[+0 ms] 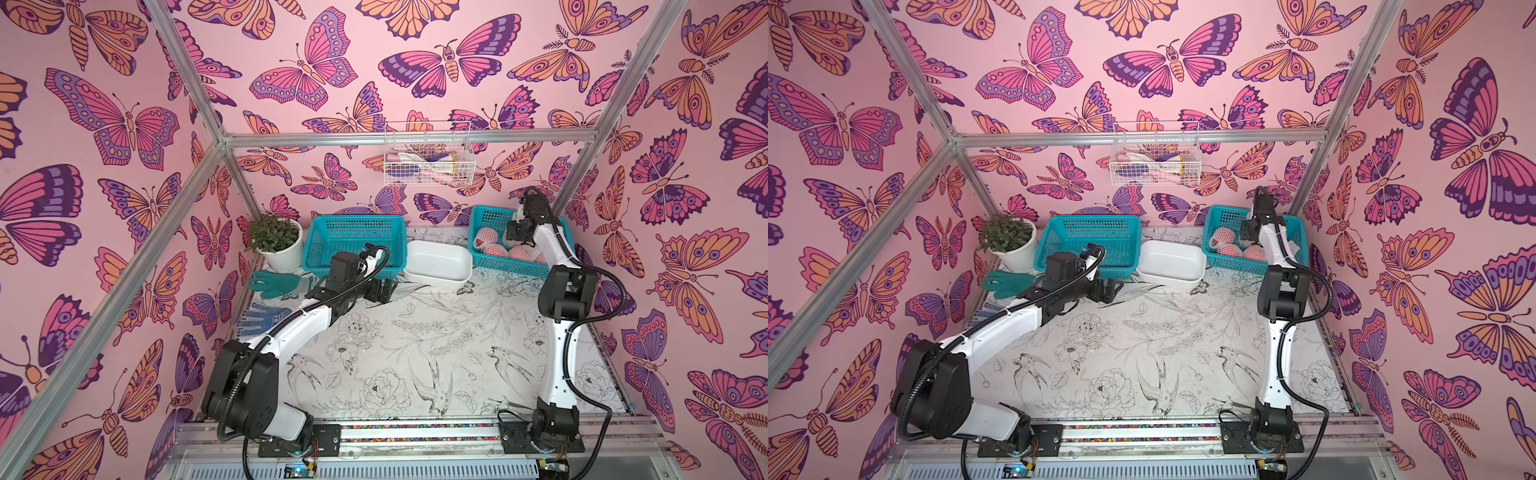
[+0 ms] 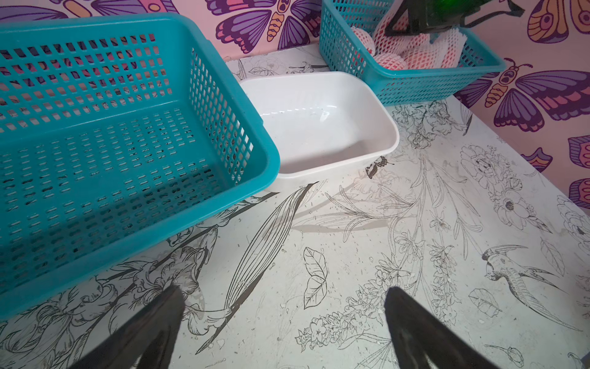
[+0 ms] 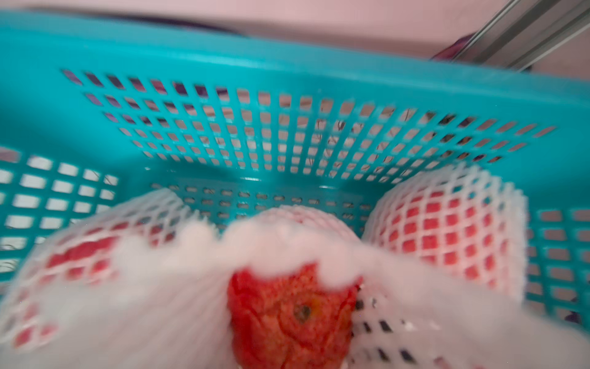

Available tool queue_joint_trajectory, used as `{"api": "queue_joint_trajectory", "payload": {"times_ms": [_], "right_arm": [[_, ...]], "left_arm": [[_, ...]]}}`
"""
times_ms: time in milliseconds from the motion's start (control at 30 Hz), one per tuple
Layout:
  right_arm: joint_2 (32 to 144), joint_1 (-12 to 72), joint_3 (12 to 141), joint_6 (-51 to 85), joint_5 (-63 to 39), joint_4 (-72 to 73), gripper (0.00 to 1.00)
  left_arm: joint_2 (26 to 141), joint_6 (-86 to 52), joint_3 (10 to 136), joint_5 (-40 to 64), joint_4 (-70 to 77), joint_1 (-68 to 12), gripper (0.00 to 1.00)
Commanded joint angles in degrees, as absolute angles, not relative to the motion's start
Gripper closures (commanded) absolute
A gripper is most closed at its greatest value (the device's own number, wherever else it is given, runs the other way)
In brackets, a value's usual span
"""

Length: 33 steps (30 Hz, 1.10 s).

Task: Remove foam nets from apples
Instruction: Pick up the apple from the basket.

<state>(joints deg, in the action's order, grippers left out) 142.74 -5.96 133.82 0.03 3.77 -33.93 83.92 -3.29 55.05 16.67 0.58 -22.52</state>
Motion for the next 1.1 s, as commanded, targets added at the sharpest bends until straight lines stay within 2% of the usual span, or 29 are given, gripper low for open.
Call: {"api": "queue_joint_trajectory", "payload": {"times_ms": [0,333,733,867,1067], "right_arm": [[139.6,-5.5,133.3,0.9,3.0,-31.8,0.55],[134.2,-5.5,128.5,0.5,2.9,-31.8,0.56],[118.9,-3.8,115.7,-0.6,1.3,-30.4,0.56],[111.8,-1.7,108.7,-2.0,-0.7,-30.8,0.55],[96.2,4.0,89.7,-3.1,-1.1,-27.2,0.55]], "left_arm": [[82.3,-3.3,53.7,16.2,2.0,-22.7,0.00],[81.9,-3.3,53.6,16.5,2.7,-22.8,0.00],[76.5,-3.6,51.0,17.4,3.2,-22.8,0.00],[74.2,-3.9,50.0,17.6,3.0,-22.8,0.00],[70.2,-5.1,50.2,17.0,0.3,-22.9,0.00]]}}
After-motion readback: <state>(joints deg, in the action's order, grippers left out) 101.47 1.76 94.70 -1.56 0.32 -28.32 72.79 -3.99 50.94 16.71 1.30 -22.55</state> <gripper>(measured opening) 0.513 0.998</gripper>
